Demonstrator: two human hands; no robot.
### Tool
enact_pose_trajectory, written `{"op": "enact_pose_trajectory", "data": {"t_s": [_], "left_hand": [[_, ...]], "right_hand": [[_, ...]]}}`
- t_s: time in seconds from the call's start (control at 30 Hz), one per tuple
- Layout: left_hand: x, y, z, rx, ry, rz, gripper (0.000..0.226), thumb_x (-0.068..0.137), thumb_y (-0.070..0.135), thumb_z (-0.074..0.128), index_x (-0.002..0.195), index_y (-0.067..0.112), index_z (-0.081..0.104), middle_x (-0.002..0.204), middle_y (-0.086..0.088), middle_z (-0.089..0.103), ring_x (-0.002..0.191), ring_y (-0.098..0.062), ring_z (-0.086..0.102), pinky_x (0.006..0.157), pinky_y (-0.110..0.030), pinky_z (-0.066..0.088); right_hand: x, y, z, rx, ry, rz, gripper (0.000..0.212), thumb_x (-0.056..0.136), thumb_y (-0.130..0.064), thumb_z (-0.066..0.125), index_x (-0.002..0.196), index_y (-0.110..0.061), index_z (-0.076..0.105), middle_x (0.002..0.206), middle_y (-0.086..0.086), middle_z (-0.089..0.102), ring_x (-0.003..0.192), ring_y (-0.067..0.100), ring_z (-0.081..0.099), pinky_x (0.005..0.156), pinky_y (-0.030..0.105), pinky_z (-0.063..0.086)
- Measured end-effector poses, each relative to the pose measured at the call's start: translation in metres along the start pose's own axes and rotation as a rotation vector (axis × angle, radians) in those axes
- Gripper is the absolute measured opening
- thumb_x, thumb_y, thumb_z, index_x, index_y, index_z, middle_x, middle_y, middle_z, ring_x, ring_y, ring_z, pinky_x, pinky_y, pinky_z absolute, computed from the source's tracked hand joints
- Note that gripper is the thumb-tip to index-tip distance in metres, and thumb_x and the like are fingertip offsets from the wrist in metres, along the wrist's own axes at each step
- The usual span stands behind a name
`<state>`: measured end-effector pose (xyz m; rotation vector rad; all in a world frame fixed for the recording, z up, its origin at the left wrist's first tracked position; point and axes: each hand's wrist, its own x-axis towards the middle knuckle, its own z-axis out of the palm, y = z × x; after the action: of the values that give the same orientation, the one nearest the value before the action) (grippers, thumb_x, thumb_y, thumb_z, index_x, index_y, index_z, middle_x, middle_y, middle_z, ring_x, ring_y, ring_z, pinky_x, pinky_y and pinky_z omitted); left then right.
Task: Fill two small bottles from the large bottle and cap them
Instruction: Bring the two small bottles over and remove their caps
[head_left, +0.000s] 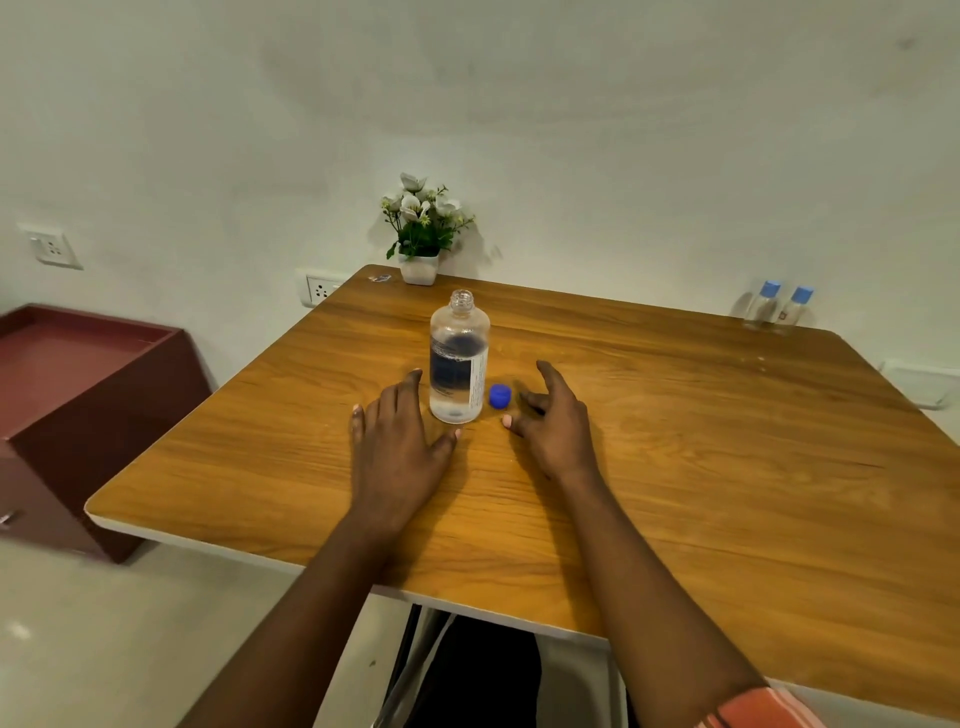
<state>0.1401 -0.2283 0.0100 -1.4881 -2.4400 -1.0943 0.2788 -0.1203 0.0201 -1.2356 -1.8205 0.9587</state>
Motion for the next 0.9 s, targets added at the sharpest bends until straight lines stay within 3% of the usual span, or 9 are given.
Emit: {"op": "enact_pose_trajectory", "data": {"t_s": [0.17, 0.43, 0.67, 0.9], "left_hand": [[-0.019, 0.012, -0.003, -0.021, 0.059, 0.033, 0.060, 0.083, 0.034, 0.068, 0.134, 0.022, 0.039, 0.134, -0.004, 0.048, 0.125, -0.023, 0.043, 0.107, -0.048, 0.037], [-0.029, 0.059, 0.020, 0.013, -0.156, 0.189, 0.052, 0.090, 0.035, 0.059, 0.137, 0.025, 0.040, 0.134, 0.000, 0.048, 0.124, -0.020, 0.043, 0.105, -0.039, 0.037], [-0.021, 0.127, 0.070, -0.033, -0.313, 0.305, 0.050, 0.093, 0.034, 0.054, 0.140, 0.025, 0.039, 0.139, 0.002, 0.045, 0.128, -0.018, 0.040, 0.108, -0.037, 0.034], [0.004, 0.180, 0.122, -0.092, -0.364, 0.312, 0.047, 0.094, 0.032, 0.053, 0.139, 0.021, 0.043, 0.136, -0.001, 0.048, 0.126, -0.020, 0.042, 0.108, -0.038, 0.035]], "right_hand": [[-0.012, 0.008, -0.017, 0.032, -0.013, -0.011, 0.081, 0.082, -0.012, 0.075, 0.149, -0.028, 0.033, 0.136, 0.006, 0.059, 0.126, 0.017, 0.055, 0.091, 0.022, 0.039], [-0.022, 0.031, -0.073, 0.054, 0.019, -0.016, 0.066, 0.082, -0.011, 0.075, 0.141, -0.021, 0.046, 0.127, 0.007, 0.065, 0.113, 0.010, 0.059, 0.093, 0.023, 0.045], [-0.008, 0.066, -0.131, 0.022, 0.185, 0.034, 0.054, 0.086, -0.008, 0.071, 0.136, -0.016, 0.053, 0.124, 0.008, 0.066, 0.109, 0.010, 0.059, 0.094, 0.026, 0.046], [0.028, 0.101, -0.178, -0.008, 0.336, 0.098, 0.050, 0.088, -0.009, 0.067, 0.136, -0.016, 0.053, 0.127, 0.007, 0.065, 0.111, 0.012, 0.059, 0.091, 0.023, 0.045]]}}
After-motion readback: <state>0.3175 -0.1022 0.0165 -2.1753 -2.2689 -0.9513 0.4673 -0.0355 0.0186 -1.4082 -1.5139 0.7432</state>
